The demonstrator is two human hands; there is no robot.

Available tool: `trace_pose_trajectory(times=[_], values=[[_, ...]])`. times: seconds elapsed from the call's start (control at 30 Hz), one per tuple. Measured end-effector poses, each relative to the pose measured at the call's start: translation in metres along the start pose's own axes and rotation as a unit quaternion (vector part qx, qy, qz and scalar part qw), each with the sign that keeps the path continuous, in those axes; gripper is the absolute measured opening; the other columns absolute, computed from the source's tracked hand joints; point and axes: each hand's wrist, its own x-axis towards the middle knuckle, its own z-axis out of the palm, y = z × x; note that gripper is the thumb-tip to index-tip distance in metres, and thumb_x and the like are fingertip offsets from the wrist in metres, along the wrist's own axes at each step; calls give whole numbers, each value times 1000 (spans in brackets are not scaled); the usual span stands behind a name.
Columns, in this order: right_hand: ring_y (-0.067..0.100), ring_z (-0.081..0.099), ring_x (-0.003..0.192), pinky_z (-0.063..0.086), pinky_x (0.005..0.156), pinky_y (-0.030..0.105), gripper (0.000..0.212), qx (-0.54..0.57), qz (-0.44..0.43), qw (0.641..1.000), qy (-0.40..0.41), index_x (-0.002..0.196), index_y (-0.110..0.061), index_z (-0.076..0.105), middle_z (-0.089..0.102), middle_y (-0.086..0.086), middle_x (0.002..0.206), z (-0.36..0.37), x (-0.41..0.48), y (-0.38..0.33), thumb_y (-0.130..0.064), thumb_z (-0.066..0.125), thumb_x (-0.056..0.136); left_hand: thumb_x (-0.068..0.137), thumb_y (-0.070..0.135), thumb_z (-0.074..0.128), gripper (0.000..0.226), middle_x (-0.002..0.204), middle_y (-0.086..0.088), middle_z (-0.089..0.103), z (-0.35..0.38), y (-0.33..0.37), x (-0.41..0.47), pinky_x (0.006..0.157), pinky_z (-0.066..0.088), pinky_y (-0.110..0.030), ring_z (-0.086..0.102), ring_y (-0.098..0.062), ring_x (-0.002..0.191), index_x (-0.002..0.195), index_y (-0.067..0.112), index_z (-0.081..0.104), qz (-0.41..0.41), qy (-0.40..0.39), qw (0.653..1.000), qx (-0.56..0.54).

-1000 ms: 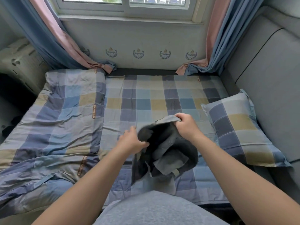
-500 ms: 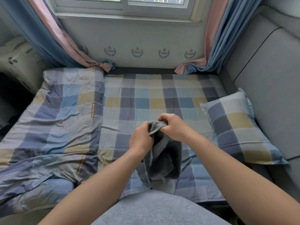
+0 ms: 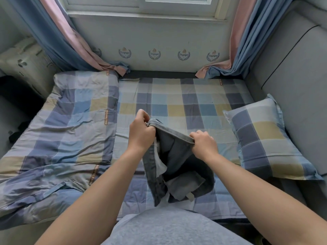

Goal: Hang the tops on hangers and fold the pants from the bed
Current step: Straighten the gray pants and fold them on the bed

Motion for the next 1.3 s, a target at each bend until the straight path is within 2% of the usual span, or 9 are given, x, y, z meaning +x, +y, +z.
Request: trace_pose_trajectory(times=[0.13,0.43,0.73,0.83,0.9,0.97,1.07,1.2,1.3], values=[[33,57,89,37,67,32,19,45,93,995,2,83,-19,52,55,3,89,8,-4,27,0,50,84,77,-8,45,19,69,-3,45,-22,-6,13,53,32,-31,40,-19,61,84,11,44,-16,69,997,21],[30,47,81,38,72,34,20,27,200,979,32,88,-19,54,52,7,100,6,-11,86,0,48,86,80,-9,48,23,85,-10,56,-53,-87,20,66,37,-36,50,-31,77,93,10,51,-133,70,965,216],[32,45,94,39,76,36,25,94,278,955,52,95,-18,53,49,13,115,21,-19,96,4,47,85,92,7,52,4,97,-22,63,-53,-182,-26,71,41,-33,62,-40,91,92,6,56,-305,-20,913,269],[34,56,78,54,61,38,31,207,347,915,14,102,-15,58,57,18,102,28,-19,95,5,41,86,93,4,59,6,91,-25,65,-45,-193,-36,50,50,-33,66,-39,76,95,-1,61,-406,-30,905,126],[32,57,75,52,44,32,45,304,390,869,-7,117,-18,60,60,20,104,34,-20,94,5,36,87,93,3,64,9,81,-24,66,-41,-191,-41,47,54,-37,66,-36,67,101,0,59,-482,-16,876,-31],[26,51,64,48,42,26,58,388,418,821,-31,128,-27,59,59,19,92,37,-21,93,5,30,89,97,5,59,6,65,-18,66,-44,-188,-45,43,56,-34,65,-27,56,103,3,57,-527,-45,842,-111],[14,39,44,44,40,19,70,499,428,751,-62,127,-40,56,50,11,71,33,-24,90,7,19,91,105,6,44,10,85,-19,58,-51,-184,-44,56,60,-39,61,-29,75,109,1,52,-575,-70,789,-207],[9,38,36,39,36,18,53,585,388,704,-104,111,-28,65,48,4,53,26,-28,87,3,24,99,104,0,30,37,81,-15,52,-53,-170,-32,75,52,-42,54,-22,73,106,21,61,-553,-21,759,-343],[11,52,38,51,40,23,27,631,386,665,-106,89,-15,59,56,3,48,21,-28,80,-5,37,102,102,3,29,34,75,-10,51,-51,-158,-23,77,51,-38,54,-20,70,88,13,58,-550,12,739,-389]])
